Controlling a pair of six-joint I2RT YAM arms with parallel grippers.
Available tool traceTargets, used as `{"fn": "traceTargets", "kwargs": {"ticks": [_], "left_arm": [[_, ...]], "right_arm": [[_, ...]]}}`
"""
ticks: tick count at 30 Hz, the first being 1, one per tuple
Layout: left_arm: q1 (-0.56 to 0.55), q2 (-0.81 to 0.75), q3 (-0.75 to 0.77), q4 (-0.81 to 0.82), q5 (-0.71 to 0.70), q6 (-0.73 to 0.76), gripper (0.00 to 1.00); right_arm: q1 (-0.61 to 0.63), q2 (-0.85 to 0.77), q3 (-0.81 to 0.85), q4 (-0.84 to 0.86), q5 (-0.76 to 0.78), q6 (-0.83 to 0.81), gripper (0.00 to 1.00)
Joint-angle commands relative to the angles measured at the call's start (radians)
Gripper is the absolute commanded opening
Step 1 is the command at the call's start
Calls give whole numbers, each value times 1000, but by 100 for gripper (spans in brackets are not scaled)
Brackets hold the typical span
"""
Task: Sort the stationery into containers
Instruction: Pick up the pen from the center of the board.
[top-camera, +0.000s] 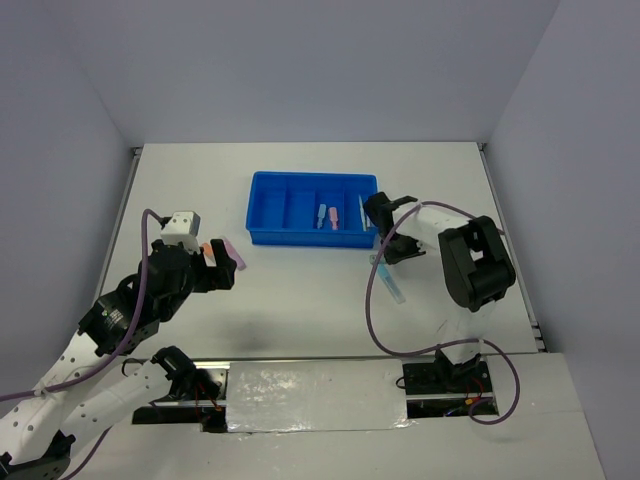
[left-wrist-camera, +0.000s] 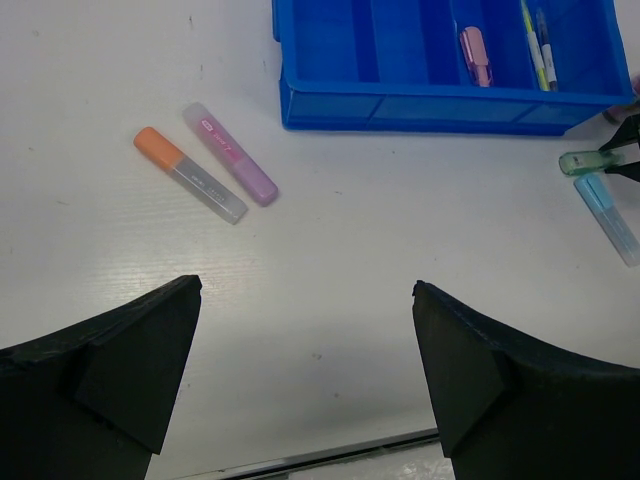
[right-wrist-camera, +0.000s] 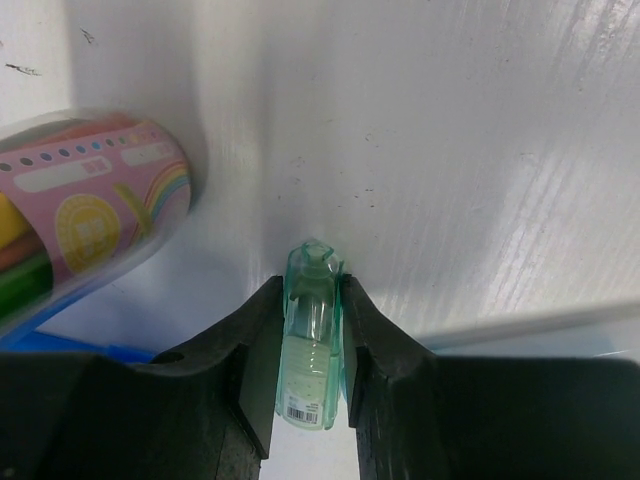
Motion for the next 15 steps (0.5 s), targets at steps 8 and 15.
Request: {"fn": "traceTargets", "kwargs": {"ticks": [8,15], "left_arm": [[-7,-3,-5,45,2,26,99],[-7,0,-5,43,1,26,99]], "right_arm": [[-2,-184,26,-26,22,-2,0],[3,-374,29,-62,53,-27,0]]}}
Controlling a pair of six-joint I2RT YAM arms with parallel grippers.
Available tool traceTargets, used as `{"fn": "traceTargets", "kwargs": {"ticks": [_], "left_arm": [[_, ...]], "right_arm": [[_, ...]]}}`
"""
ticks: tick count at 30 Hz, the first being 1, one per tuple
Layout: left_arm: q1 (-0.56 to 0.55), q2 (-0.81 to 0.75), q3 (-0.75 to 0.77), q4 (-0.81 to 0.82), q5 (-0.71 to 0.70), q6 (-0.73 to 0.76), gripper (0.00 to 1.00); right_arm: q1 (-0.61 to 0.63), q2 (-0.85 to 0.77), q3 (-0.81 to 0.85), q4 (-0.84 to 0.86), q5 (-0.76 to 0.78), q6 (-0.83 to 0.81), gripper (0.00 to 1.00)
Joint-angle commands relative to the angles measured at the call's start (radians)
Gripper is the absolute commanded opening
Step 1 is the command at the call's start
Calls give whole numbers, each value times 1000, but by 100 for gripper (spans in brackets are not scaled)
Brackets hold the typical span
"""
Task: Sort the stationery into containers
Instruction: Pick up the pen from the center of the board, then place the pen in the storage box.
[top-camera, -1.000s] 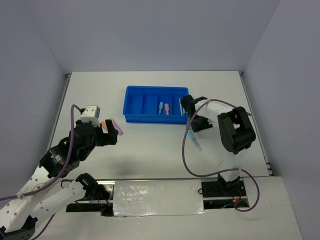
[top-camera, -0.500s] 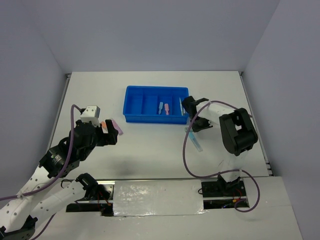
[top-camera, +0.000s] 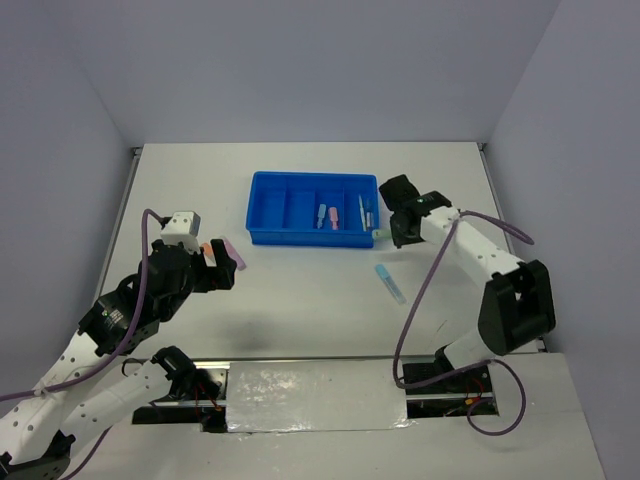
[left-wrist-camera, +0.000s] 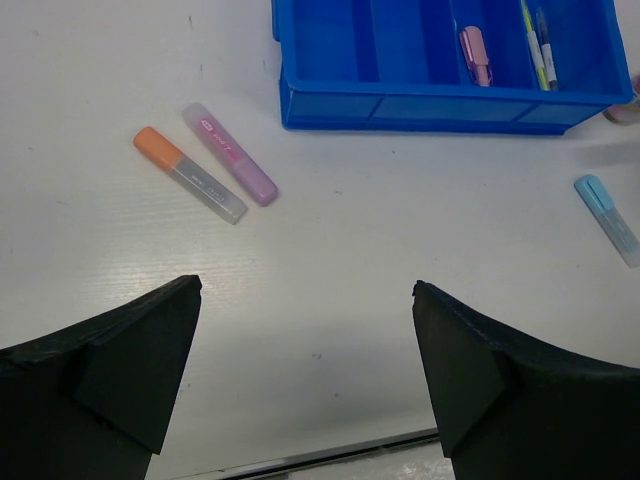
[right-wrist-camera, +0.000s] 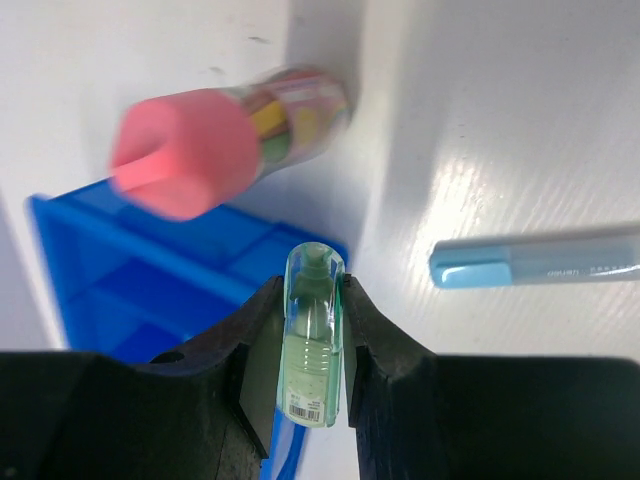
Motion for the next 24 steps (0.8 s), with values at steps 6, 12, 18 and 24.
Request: {"fn": "traceTargets", "kwargs": {"ticks": [6,12,18,24], "left_arm": [[-6,11,-4,43,-1,26,99],[-6,6,-5,43,-4,24,99],[-7,22,-2,37,-8,23,99],[-9,25,-2,42,-2,24,99]], "right_arm": [[18,-164,-26,414,-18,-417,0],[58,175,366,508,-243,-929,0],[84,419,600,525,-364,-1295,0],[84,510,637,508,-376,-1389,13]]}}
